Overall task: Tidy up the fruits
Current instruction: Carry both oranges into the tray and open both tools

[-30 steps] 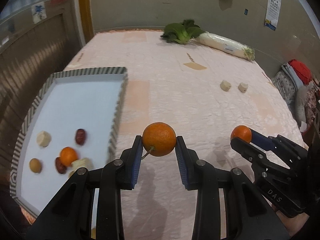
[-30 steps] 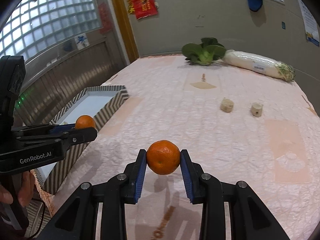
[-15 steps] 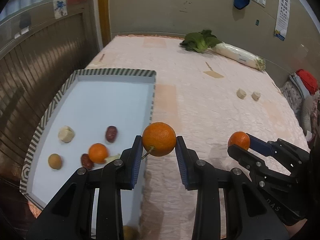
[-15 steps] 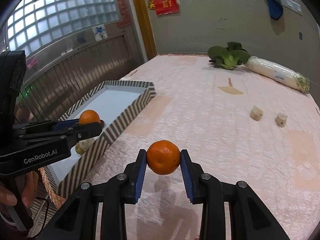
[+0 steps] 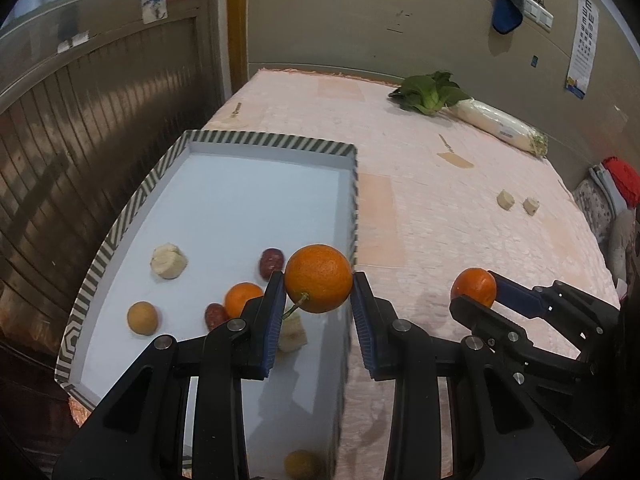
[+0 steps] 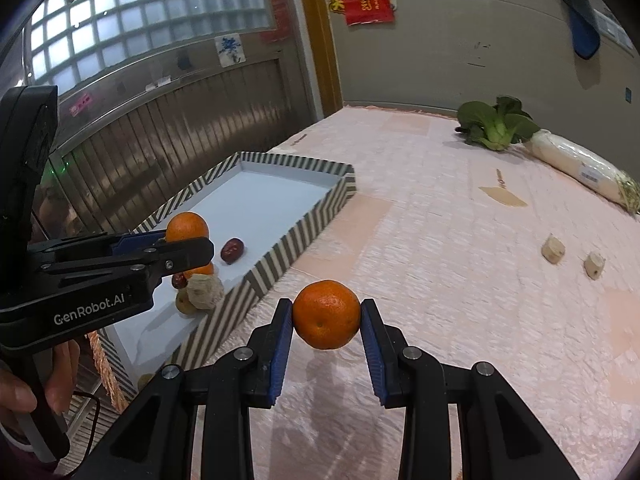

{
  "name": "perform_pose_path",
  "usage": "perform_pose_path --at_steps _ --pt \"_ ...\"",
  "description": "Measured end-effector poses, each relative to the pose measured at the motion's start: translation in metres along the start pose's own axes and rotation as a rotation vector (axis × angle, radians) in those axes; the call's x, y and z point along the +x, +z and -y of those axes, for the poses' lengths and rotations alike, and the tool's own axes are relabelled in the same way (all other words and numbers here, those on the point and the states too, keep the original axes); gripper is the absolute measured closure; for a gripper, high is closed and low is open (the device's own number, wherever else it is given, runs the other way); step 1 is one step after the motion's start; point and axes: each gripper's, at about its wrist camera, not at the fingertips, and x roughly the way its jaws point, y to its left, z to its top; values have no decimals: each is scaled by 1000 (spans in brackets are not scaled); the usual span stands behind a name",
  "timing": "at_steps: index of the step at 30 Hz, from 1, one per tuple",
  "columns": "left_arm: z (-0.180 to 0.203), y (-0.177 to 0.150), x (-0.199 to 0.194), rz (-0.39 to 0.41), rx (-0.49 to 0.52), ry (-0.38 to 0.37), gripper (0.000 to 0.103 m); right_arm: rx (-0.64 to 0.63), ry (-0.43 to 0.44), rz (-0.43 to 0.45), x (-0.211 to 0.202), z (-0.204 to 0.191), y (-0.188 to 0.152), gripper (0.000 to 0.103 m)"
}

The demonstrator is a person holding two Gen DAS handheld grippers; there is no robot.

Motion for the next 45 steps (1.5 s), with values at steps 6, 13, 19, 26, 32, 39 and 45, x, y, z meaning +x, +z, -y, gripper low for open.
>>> perform_pose_path --at_steps 6,13,19,26,32,39,45 --pt "-17 -1 1 -1 -25 13 71 -18 14 -6 10 -13 6 70" --pt "-37 -2 2 -7 -61 32 71 -45 30 -20 21 -26 13 70" --pt "-53 -3 6 -17 -84 52 71 -68 44 -25 32 -39 22 70" --pt "-72 -5 13 -33 -117 67 71 -93 64 -35 49 -52 32 70" --pt "-88 -6 17 -43 -143 87 71 -110 74 -54 67 -60 42 70" --pt "-96 -9 21 -62 -146 100 71 -133 72 -76 88 -65 56 70" --pt "-96 -10 26 -79 -143 92 71 -151 59 -99 110 -68 67 70"
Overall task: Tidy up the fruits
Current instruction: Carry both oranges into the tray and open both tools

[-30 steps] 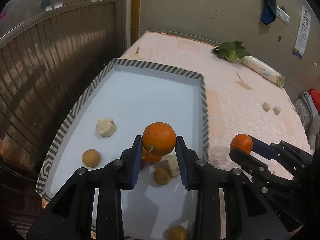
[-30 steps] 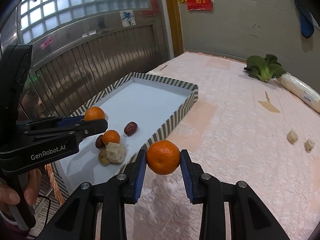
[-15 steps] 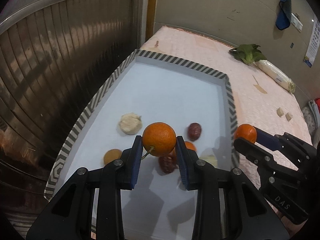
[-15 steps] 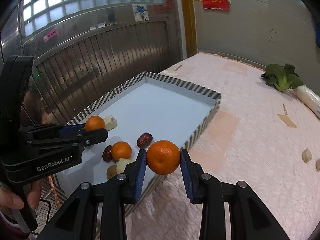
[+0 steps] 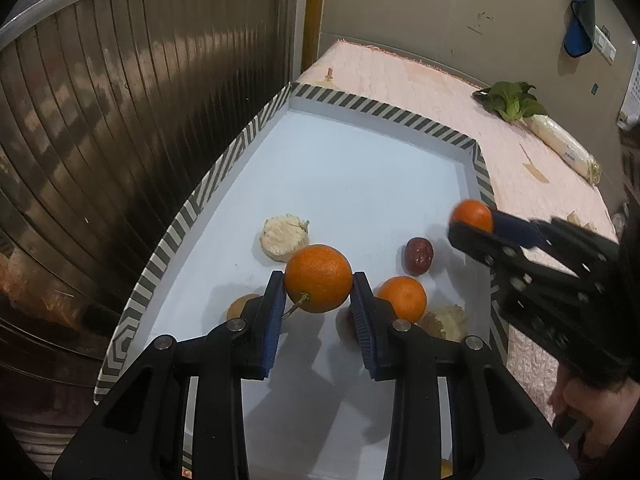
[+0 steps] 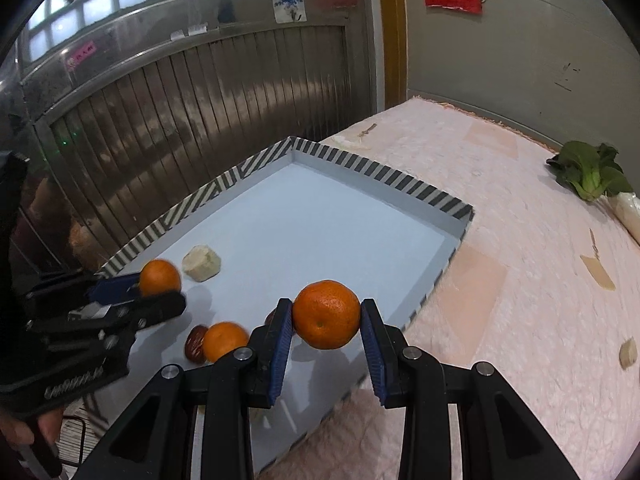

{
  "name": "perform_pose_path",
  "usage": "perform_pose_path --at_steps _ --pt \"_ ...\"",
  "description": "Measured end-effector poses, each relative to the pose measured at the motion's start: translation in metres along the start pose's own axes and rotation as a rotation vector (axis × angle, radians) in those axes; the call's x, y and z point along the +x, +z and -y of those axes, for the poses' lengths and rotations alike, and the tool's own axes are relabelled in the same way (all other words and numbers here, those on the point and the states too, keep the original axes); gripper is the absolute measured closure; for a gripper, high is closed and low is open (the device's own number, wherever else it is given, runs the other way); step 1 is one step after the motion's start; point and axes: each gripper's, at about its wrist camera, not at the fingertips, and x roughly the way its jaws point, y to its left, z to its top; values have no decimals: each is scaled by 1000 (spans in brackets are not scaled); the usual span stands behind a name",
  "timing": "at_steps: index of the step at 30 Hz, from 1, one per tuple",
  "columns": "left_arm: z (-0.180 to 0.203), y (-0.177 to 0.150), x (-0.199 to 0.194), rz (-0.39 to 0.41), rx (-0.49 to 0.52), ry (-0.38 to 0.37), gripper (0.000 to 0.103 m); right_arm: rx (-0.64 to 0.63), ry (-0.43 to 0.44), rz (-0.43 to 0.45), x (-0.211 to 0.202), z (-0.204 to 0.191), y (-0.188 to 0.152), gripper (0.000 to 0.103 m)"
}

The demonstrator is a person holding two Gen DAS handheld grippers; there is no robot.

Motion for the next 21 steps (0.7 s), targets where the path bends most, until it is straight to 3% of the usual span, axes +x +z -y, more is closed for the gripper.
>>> perform_pose_path --at_steps 15,17,19,21 --pt "-2 -2 12 -45 -5 -13 71 -9 21 -67 41 -7 17 70" --pt "-3 -1 13 -52 -13 -24 70 -7 19 -73 42 -8 18 68" --pt "-3 0 13 -53 -17 -25 68 12 44 -80 43 -7 18 60" --pt "-2 0 13 -54 -17 -15 61 29 63 -70 41 -6 17 59"
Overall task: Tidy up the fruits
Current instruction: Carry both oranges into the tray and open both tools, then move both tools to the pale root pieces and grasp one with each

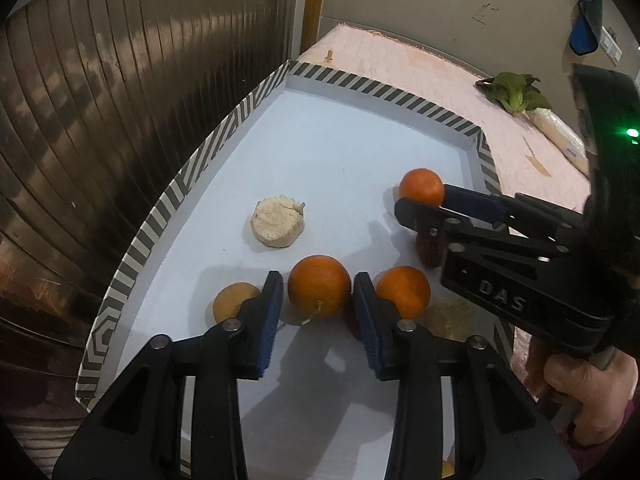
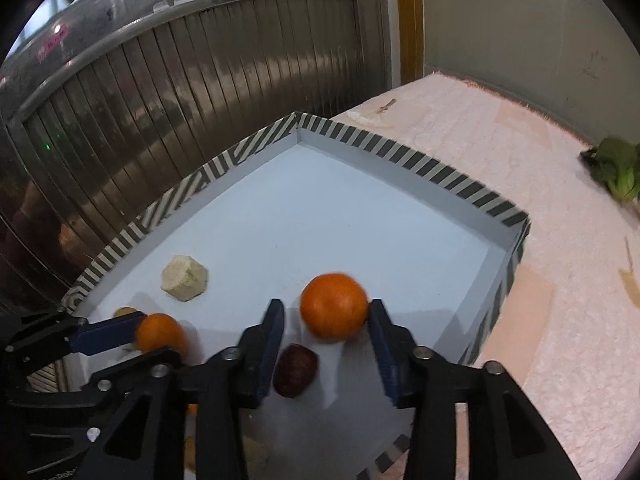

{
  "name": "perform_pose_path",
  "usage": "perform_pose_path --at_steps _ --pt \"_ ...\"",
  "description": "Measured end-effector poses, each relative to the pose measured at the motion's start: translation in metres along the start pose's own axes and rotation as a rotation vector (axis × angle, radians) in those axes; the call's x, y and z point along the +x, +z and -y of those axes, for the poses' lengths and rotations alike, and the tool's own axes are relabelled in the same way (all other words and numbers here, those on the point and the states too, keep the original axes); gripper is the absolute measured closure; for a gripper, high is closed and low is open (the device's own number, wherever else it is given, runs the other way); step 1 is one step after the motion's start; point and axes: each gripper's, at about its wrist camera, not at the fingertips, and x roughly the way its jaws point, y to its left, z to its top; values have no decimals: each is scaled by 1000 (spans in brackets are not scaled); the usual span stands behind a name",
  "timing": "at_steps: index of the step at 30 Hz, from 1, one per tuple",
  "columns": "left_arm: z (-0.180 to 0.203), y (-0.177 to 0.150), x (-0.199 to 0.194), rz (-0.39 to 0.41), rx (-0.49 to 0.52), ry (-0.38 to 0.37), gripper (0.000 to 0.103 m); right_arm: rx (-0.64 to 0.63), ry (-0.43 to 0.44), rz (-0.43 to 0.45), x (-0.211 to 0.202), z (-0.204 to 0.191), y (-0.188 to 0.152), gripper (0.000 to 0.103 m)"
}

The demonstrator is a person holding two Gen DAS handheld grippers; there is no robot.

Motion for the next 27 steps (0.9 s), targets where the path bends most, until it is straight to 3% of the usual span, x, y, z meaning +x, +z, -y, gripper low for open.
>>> perform_pose_path --at_steps 3,8,14,27 --pt "0 -1 -4 10 -2 -8 43 9 6 12 -6 0 -3 59" --pt "9 -2 -13 52 24 26 42 15 4 46 -24 3 -10 59" --pt "27 -3 -19 67 47 11 42 41 -18 117 -59 14 -24 57" --pt "110 -3 -25 85 152 -91 42 166 -123 149 -118 67 -81 55"
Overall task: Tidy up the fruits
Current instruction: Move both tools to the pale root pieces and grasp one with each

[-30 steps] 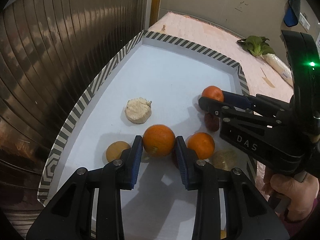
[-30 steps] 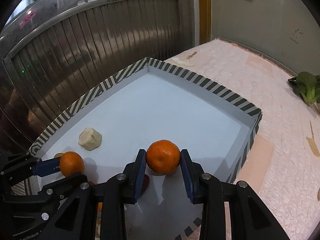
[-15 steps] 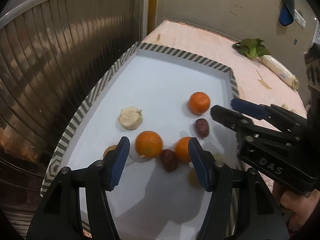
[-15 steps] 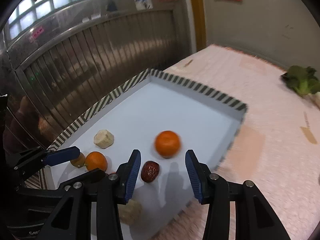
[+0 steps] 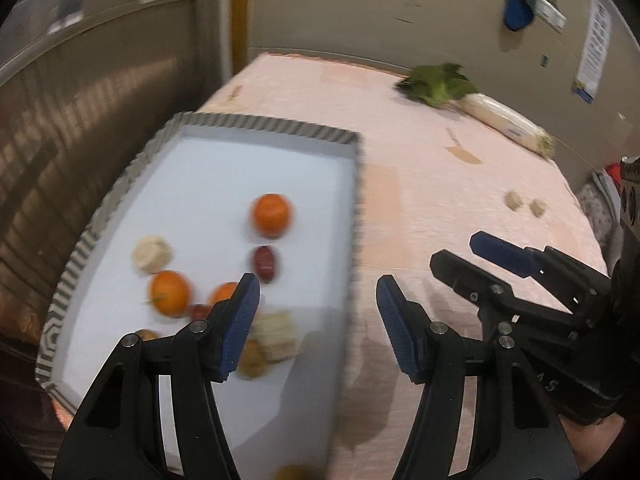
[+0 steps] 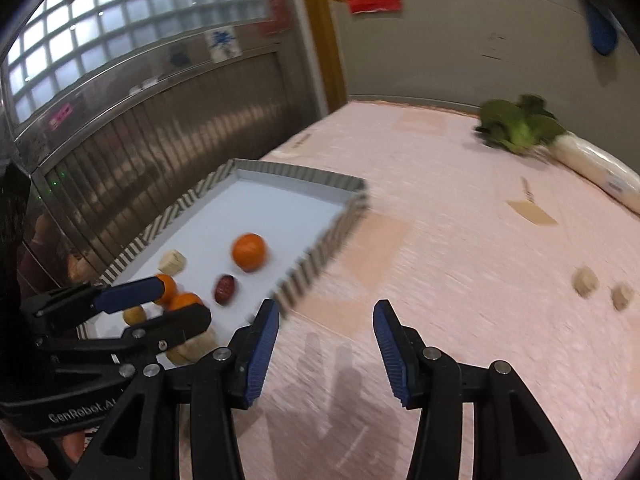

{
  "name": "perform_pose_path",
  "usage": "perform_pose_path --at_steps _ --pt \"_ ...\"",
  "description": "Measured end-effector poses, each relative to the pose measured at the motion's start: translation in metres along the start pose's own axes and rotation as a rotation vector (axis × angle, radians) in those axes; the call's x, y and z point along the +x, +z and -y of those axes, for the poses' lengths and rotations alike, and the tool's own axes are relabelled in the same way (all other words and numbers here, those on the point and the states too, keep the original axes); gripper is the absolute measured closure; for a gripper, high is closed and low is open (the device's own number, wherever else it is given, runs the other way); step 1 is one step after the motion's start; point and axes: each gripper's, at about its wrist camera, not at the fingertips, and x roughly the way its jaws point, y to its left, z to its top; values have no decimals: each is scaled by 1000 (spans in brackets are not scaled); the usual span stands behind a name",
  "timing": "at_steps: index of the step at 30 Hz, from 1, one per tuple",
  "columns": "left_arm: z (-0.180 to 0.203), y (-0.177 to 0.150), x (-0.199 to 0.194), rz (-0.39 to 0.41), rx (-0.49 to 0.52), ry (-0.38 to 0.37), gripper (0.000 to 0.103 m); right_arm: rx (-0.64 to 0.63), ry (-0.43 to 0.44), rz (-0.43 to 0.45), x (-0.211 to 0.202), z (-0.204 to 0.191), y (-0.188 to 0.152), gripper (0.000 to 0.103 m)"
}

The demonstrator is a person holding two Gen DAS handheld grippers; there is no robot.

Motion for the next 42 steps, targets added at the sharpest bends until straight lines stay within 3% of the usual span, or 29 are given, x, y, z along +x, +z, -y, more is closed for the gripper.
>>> perform_pose_path --at_steps 18,30,42 --pt "124 -1 17 -31 169 -104 42 184 -155 32 -67 117 -49 55" --pt "161 -2 24 -50 208 -138 42 277 -201 61 -95 164 -67 55" --pt "193 20 44 -70 213 -164 42 284 -238 36 -97 195 -68 55"
